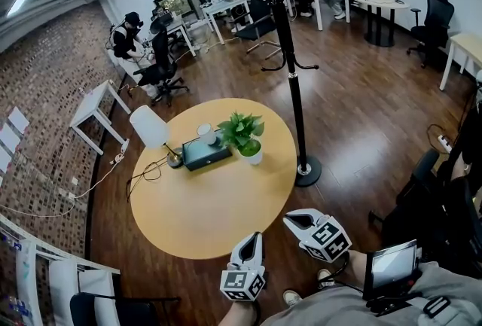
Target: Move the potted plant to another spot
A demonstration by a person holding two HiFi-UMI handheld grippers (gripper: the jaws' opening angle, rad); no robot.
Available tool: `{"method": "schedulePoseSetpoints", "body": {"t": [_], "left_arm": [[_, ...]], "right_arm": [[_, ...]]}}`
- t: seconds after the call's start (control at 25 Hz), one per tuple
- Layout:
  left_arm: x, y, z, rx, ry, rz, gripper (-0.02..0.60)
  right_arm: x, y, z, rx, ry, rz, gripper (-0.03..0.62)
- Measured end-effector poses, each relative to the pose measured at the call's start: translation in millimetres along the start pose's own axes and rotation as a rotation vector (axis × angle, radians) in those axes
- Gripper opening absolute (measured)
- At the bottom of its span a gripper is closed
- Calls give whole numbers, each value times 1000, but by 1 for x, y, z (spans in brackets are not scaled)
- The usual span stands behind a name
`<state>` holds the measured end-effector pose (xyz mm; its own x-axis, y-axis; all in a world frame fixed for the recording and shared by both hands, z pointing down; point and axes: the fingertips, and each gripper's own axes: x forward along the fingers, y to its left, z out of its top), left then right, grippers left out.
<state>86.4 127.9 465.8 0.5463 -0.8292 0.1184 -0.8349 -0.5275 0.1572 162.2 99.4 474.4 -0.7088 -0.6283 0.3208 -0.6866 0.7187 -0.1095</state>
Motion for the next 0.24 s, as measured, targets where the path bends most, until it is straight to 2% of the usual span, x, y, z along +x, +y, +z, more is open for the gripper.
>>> {"method": "schedulePoseSetpoints", "body": {"t": [0.24], "left_arm": [[-4,-3,-3,16,9,-19,3]], "right_arm": [[-1,4,-2,6,5,-4,7]]}}
